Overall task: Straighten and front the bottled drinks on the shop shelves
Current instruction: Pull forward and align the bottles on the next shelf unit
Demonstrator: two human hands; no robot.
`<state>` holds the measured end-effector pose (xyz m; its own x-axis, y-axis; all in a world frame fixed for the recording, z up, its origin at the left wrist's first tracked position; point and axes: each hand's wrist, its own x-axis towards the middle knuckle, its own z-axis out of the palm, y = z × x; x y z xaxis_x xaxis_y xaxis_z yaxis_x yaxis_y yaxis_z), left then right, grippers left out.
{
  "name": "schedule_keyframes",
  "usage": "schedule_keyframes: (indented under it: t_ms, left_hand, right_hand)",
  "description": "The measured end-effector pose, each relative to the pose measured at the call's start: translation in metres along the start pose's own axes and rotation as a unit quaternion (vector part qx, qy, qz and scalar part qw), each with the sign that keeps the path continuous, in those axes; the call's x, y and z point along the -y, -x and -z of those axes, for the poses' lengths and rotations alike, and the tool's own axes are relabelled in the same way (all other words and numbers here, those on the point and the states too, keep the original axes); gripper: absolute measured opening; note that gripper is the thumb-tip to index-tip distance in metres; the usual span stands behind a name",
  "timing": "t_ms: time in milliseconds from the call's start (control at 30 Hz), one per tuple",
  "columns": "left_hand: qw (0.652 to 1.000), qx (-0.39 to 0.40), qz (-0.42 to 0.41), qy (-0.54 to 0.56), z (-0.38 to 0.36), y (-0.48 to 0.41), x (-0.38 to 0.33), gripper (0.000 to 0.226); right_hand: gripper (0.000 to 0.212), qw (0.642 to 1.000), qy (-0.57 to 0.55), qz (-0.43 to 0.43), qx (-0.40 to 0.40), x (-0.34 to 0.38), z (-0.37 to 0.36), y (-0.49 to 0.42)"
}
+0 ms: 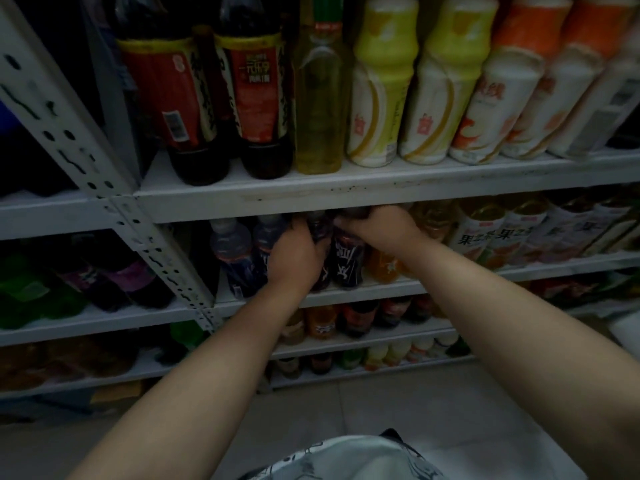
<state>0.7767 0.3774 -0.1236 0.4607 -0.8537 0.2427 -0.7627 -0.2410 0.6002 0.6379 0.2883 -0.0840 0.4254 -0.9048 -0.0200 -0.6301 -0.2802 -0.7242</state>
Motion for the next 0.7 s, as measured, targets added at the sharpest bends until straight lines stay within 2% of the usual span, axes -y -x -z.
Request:
schedule_keyframes:
  t_ms: [133, 300, 400, 567, 700]
  left_hand:
    - [1.000, 0.008, 0.001, -0.006, -0.001, -0.002, 0.000, 0.048]
    - [0.999, 0.033, -0.007, -0.007, 0.001, -0.009, -0.001, 0.063]
    - [0.999, 0.033, -0.026, -0.008, -0.001, -0.012, -0.004, 0.057]
    - [0.986, 0.147, -0.051, 0.059, 0.007, -0.019, -0.001, 0.052]
    - [0.980, 0.173, -0.031, 0.094, 0.010, -0.018, -0.005, 0.048]
  right_hand:
    - [0.053, 0.999, 0.022, 0.006, -0.036, -0.003, -0.007, -0.003]
    - [0.045, 1.000, 0.002, 0.005, -0.003, -0.012, 0.004, -0.010]
    - [0.043, 1.000, 0.004, 0.017, 0.017, -0.016, 0.007, -0.010]
    - [0.040, 0.999, 0.003, 0.014, 0.053, -0.020, 0.015, -0.012]
    - [0.035, 0.998, -0.002, 0.028, 0.055, -0.024, 0.015, -0.007]
